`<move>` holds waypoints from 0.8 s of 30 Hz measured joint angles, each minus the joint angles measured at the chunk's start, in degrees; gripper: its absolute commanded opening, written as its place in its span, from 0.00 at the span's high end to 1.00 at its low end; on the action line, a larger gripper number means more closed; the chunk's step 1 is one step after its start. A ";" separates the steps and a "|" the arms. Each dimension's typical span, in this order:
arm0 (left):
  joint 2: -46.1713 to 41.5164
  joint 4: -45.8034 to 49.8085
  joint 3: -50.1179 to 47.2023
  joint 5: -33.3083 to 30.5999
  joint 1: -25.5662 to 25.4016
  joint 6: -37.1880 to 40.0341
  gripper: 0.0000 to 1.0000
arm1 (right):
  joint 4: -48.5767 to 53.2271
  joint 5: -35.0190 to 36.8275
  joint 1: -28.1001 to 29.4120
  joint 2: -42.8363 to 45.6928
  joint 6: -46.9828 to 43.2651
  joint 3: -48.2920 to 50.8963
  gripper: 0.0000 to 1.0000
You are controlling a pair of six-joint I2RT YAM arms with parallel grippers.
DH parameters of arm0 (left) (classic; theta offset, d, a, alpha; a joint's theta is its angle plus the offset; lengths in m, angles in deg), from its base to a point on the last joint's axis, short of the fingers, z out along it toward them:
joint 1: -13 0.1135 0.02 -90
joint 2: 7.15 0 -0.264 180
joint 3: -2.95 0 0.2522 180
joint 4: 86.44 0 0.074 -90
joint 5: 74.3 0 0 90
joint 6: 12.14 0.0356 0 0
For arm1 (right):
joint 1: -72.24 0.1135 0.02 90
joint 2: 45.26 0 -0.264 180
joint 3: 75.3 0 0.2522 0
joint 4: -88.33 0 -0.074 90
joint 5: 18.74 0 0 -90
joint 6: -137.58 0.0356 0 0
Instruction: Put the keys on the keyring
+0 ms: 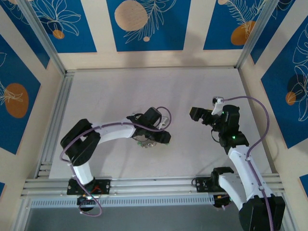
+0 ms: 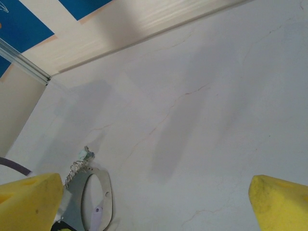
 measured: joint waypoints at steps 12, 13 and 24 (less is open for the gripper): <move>-24.24 6.73 -11.21 0.20 10.23 3.85 0.50 | 2.80 1.09 14.43 -4.52 -0.11 -0.15 0.04; -26.03 6.95 -12.98 0.42 12.48 3.82 0.49 | 3.04 1.01 17.00 -5.68 -0.13 -0.15 0.06; -38.62 8.94 -19.52 4.42 27.21 5.11 0.49 | 2.08 -0.83 39.15 -27.58 1.53 -1.92 0.44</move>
